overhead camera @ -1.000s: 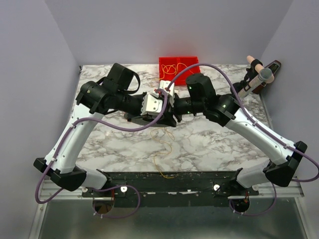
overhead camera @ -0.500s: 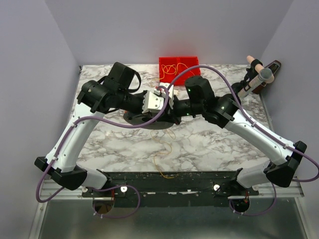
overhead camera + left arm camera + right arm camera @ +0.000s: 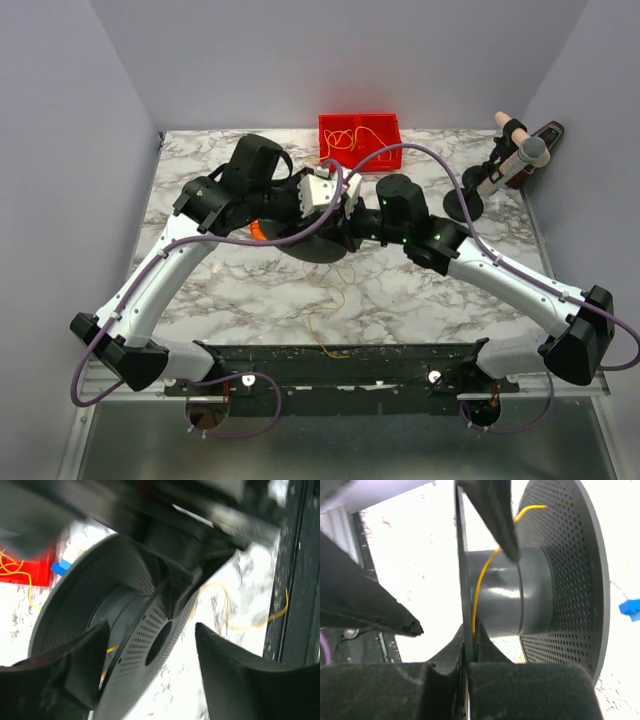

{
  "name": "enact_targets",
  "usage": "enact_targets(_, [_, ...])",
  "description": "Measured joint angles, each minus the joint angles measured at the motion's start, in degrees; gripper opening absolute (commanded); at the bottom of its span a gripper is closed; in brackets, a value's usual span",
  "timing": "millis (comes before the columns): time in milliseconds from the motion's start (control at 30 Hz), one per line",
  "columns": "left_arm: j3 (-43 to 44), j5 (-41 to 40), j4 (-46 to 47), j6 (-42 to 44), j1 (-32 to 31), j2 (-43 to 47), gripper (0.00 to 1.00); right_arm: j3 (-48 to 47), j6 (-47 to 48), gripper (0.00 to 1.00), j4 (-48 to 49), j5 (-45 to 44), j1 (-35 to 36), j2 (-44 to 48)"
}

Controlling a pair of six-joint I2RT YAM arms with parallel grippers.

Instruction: Wrap the cables

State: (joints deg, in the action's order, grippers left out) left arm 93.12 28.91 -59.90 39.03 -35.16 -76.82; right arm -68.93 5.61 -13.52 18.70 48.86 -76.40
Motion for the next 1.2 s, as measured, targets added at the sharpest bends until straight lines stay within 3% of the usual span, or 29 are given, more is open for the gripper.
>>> enact_targets(100, [-0.33, -1.07, 5.7, -8.7, 0.66, -0.02, 0.99, 2.82, 0.33, 0.01, 3.23, -4.57, 0.17, 0.0])
enact_targets(333, [1.01, -3.89, 14.97, -27.76, 3.98, -0.85, 0.99, 7.23, 3.65, 0.01, 3.93, -13.49, 0.96, -0.44])
enact_targets(633, [0.79, -22.71, 17.14, -54.55, 8.37, -0.98, 0.99, 8.76, 5.33, 0.01, 11.43, -19.71, 1.07, -0.98])
enact_targets(767, [-1.77, -24.2, 16.94, -63.52, 8.24, -1.22, 0.99, 7.91, 5.92, 0.01, 13.53, -21.73, 1.36, -4.04])
enact_targets(967, [-2.84, -24.83, 15.54, -70.66, 8.13, -5.31, 0.99, 4.55, 6.14, 0.01, 14.05, -28.61, 3.43, -9.64])
enact_targets(1200, [-2.6, -27.23, 13.92, -73.29, 8.09, -8.81, 0.99, 1.27, 7.23, 0.01, 16.81, -34.47, 4.83, -12.79])
